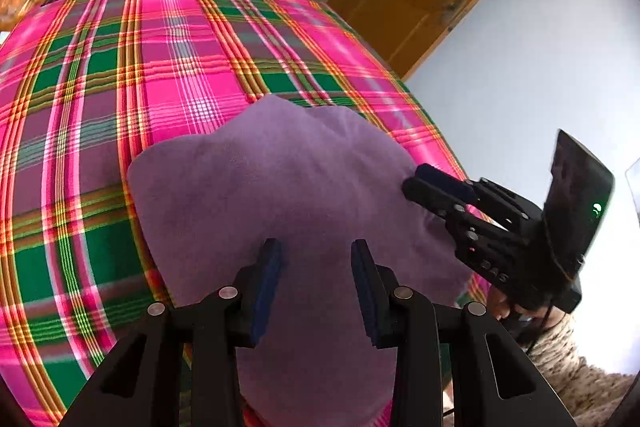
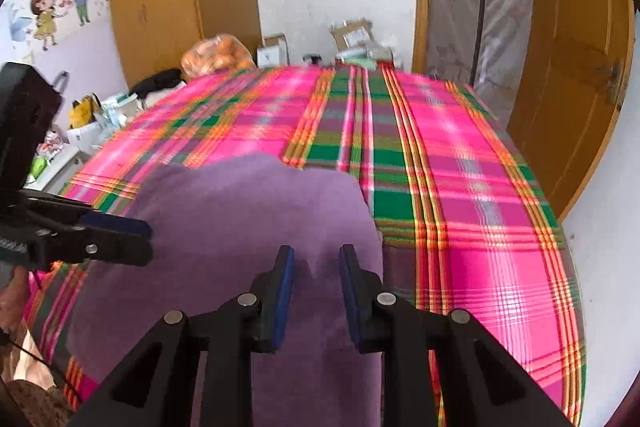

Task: Fold clothes

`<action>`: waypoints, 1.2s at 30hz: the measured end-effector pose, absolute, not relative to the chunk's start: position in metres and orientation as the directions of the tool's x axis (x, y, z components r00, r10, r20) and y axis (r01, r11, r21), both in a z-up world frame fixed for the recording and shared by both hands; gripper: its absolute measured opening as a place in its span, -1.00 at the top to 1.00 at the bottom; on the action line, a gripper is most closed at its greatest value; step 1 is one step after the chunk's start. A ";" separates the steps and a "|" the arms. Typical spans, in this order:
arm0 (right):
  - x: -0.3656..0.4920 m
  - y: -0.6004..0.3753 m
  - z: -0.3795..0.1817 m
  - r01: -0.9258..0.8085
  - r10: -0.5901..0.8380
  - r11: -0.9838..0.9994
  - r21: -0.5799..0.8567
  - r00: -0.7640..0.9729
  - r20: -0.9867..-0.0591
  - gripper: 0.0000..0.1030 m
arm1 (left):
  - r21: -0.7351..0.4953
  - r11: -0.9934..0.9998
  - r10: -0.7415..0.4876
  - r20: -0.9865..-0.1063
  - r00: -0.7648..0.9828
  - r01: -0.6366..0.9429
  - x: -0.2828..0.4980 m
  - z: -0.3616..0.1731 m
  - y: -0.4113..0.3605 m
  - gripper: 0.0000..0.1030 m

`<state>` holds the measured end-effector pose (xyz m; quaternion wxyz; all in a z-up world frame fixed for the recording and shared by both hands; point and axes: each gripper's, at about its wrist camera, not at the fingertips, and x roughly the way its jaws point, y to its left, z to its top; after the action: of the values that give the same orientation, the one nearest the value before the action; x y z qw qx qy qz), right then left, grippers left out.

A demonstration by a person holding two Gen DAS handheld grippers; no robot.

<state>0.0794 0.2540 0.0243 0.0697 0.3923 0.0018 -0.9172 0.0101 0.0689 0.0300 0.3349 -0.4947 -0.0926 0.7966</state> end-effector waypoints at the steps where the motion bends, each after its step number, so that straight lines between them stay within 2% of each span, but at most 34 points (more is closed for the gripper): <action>1: 0.078 0.255 0.019 0.128 -0.136 -0.990 0.066 -0.672 -0.728 0.54 | -0.491 -0.755 0.633 -0.720 -0.285 -0.435 0.009 0.028 0.067 0.28; 4: 0.078 0.259 0.009 0.128 -0.162 -0.987 0.102 -0.680 -0.715 0.54 | -0.515 -0.746 0.649 -0.705 -0.286 -0.423 0.010 0.021 0.061 0.29; 12: 0.081 0.270 0.004 0.130 -0.214 -0.976 0.172 -0.680 -0.701 0.55 | -0.375 -0.779 0.585 -0.724 -0.365 -0.503 0.026 0.021 0.078 0.29; 23: 0.127 0.255 0.023 0.152 -0.213 -0.977 0.150 -0.726 -0.654 0.58 | -0.389 -0.782 0.587 -0.724 -0.363 -0.488 0.038 0.025 0.075 0.29; 27: 0.139 0.250 0.010 0.146 -0.199 -0.980 0.135 -0.709 -0.677 0.58 | -0.377 -0.777 0.588 -0.721 -0.366 -0.504 0.048 0.024 0.075 0.29; 36: 0.145 0.253 0.000 0.126 -0.206 -0.978 0.168 -0.735 -0.647 0.62 | -0.344 -0.775 0.580 -0.720 -0.382 -0.530 0.068 0.026 0.075 0.29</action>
<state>0.1447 0.2532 0.0004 0.0892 0.3532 -0.0567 -0.9296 0.0682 0.0751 0.0262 0.3339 -0.4447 -0.0281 0.8307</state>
